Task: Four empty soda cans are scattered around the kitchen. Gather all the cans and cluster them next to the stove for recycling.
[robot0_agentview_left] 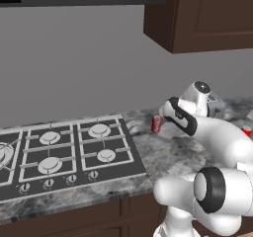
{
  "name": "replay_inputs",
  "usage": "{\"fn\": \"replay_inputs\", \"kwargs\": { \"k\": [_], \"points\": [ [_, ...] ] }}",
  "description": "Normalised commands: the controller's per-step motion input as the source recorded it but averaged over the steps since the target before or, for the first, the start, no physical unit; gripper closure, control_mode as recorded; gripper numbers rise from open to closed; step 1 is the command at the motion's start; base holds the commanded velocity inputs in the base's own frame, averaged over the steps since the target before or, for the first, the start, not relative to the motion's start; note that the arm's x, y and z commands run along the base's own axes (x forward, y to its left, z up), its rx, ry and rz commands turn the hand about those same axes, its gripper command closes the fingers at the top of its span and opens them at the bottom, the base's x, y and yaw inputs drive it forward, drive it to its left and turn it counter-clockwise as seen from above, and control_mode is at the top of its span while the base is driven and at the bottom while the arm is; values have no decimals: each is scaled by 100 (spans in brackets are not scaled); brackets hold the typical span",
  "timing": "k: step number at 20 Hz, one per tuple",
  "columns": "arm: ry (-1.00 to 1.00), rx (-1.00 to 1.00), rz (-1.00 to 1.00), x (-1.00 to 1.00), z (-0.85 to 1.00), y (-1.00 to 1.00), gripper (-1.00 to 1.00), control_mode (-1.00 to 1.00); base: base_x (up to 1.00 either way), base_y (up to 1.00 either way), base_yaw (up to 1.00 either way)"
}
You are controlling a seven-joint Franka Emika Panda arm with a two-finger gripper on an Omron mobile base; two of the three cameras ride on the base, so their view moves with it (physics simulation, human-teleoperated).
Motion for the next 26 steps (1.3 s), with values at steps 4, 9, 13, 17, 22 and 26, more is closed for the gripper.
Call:
{"fn": "replay_inputs", "kwargs": {
  "k": [4, 9, 13, 17, 22, 26],
  "points": [
    [5, 3, 0, -9, 24, -27, -100, -100, 0, 0, 0],
    [0, 0, 2, -39, 0, -53, -100, -100, 0, 0, 0],
    [0, 0, 3, -56, 0, -55, -100, -100, 0, 0, 0],
    [2, 0, 5, -56, 0, -54, -100, -100, 0, 0, 0],
    [4, 0, 5, -56, 0, -33, -100, -100, 0, 0, 0],
    [16, 0, 0, -56, 2, -19, -100, -100, 0, 0, 0]
  ]
}}
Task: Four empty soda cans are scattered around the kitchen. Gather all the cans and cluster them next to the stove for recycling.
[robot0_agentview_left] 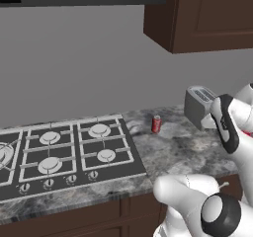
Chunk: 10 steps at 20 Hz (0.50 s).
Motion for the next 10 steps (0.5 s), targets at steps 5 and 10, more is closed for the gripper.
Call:
{"fn": "replay_inputs", "kwargs": {
  "k": [5, 10],
  "points": [
    [34, -4, 0, -44, 18, -7, -100, -100, 0, 0, 0],
    [21, -16, 2, -14, 6, -3, -100, -100, 0, 0, 0]
  ]
}}
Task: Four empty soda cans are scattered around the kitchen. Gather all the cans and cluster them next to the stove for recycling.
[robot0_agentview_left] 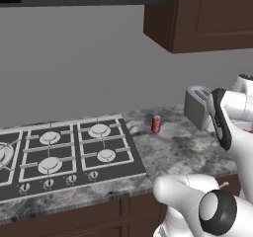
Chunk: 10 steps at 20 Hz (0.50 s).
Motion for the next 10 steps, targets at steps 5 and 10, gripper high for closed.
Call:
{"fn": "replay_inputs", "kwargs": {
  "k": [5, 10],
  "points": [
    [2, -20, 6, -8, 0, -20, -100, -100, 0, 0, 0],
    [1, -5, 4, -5, 1, -23, -100, -100, 0, 0, 0]
  ]
}}
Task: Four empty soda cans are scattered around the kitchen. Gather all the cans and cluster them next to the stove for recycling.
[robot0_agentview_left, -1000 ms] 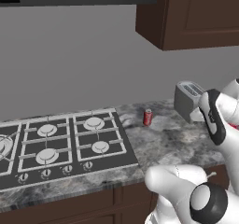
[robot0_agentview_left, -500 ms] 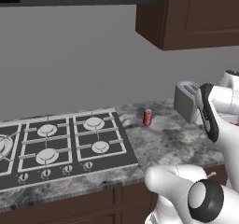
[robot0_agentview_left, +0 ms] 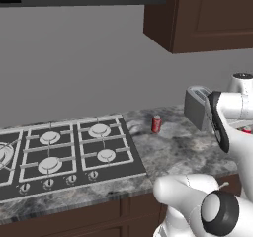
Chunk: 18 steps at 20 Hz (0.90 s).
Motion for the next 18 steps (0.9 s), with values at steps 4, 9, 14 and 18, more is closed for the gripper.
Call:
{"fn": "replay_inputs", "kwargs": {
  "k": [4, 9, 14, 18],
  "points": [
    [1, 3, 0, 0, 1, -56, -100, -100, 0, 0, 0],
    [1, 6, 1, 0, 1, -57, -100, -100, 0, 0, 0],
    [2, 8, 1, 7, 0, -44, -100, -100, 0, 0, 0],
    [0, 3, 2, 9, 2, -39, -100, -100, 0, 0, 0]
  ]
}}
